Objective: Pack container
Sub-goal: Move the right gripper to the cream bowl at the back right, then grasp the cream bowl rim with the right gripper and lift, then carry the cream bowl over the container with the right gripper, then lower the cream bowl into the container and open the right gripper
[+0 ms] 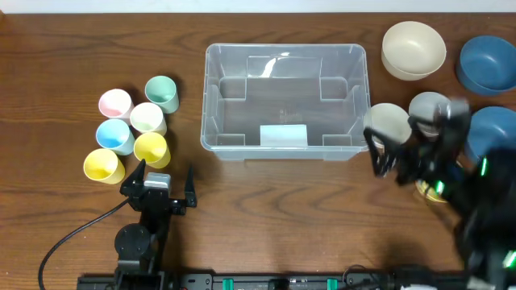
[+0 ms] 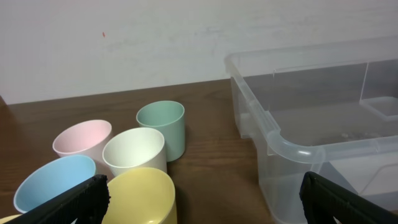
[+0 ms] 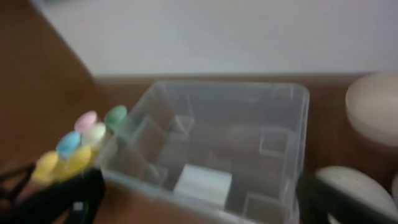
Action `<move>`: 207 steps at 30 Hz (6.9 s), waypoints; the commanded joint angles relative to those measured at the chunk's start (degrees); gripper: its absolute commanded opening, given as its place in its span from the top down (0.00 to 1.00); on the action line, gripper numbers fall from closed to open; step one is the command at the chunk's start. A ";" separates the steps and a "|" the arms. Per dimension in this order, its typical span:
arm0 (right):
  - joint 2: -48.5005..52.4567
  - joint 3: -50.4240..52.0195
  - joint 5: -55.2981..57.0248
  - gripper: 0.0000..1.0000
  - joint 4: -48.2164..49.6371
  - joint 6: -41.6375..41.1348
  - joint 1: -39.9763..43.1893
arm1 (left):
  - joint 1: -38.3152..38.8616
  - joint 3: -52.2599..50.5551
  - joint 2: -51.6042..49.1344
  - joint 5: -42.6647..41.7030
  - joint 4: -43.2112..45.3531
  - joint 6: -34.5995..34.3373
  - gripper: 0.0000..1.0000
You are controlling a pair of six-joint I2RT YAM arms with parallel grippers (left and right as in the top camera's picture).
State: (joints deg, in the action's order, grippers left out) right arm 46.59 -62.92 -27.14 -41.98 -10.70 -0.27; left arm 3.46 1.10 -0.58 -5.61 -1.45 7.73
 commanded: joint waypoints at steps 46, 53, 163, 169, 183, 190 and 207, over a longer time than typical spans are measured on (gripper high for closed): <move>70.64 -31.52 20.46 0.09 9.68 -13.84 17.73 | -0.28 -0.87 0.35 -1.07 -2.08 0.17 0.02; 75.54 -31.52 20.68 0.21 13.77 -14.97 17.11 | -0.28 -0.87 0.35 -1.07 -2.08 0.17 0.02; 65.11 -34.10 41.33 0.99 -3.19 -8.96 -15.19 | -0.28 -0.87 0.35 -1.07 -2.08 0.17 0.02; 66.27 -34.10 41.81 0.99 -2.40 -8.70 -15.23 | -0.28 -0.87 0.35 -1.07 -2.08 0.15 0.02; 66.27 -34.10 41.94 0.85 -2.21 -7.82 -15.23 | -0.28 -0.87 0.35 -1.07 -2.08 0.15 0.02; 66.27 -34.10 41.94 0.76 -2.19 -6.82 -15.23 | -0.28 -0.87 0.35 -1.07 -2.08 0.17 0.02; 66.25 -34.10 31.78 0.68 -11.80 -4.79 -22.10 | -0.28 -0.87 0.35 -1.07 -2.08 0.17 0.02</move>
State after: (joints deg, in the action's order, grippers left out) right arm 112.25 -96.29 5.65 -52.14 -13.21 -21.10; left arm 3.46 1.10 -0.58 -5.63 -1.48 7.75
